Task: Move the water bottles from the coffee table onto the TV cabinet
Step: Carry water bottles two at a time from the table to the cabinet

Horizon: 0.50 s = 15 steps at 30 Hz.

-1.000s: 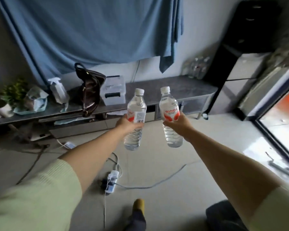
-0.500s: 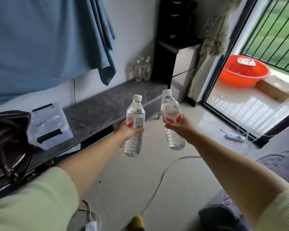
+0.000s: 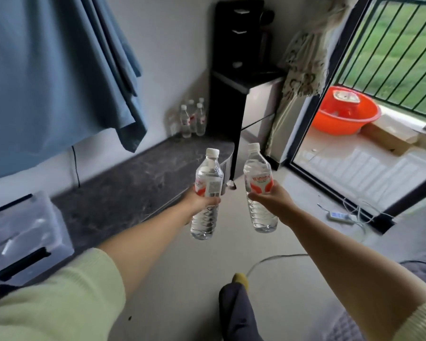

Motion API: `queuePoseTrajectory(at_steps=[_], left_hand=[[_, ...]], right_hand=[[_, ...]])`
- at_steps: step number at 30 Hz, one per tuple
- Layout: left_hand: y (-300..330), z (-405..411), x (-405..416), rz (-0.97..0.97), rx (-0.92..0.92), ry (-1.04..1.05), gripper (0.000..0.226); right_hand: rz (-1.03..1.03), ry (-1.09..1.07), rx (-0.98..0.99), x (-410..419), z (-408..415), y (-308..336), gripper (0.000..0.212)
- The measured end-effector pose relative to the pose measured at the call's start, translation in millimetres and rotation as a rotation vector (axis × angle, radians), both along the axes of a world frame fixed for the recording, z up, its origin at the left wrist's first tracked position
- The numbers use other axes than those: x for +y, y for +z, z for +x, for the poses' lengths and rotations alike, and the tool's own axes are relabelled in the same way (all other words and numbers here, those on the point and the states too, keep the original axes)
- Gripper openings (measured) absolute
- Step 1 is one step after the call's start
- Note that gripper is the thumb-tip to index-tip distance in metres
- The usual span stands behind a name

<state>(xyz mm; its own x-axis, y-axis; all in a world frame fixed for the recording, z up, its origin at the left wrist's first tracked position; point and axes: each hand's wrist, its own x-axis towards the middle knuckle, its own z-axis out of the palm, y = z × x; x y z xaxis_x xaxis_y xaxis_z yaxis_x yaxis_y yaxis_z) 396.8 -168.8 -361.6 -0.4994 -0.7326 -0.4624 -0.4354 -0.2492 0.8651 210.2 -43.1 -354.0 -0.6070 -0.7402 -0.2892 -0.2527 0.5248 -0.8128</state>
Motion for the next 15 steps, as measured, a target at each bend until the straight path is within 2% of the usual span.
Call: queuePoseTrajectory(at_steps=[5,7,11,15], left_hand=[[-15,-53,-68,-0.005,-0.101,0.047,0.067],[-7,-79,-95,0.008,-0.094,0.092,0.066],[0,-128,-147,0.022,-0.084,0.126,0.057],[-9,-154,-179,0.046,-0.120,0.117,0.059]], right_hand=[[-0.065,0.043,-0.038,-67,-56,5,0.028],[-0.073,0.079,-0.035,-103,-84,11,0.021],[-0.073,0.095,-0.017,-164,-135,12,0.022],[0.009,0.096,-0.034,-206,-166,-1,0.041]])
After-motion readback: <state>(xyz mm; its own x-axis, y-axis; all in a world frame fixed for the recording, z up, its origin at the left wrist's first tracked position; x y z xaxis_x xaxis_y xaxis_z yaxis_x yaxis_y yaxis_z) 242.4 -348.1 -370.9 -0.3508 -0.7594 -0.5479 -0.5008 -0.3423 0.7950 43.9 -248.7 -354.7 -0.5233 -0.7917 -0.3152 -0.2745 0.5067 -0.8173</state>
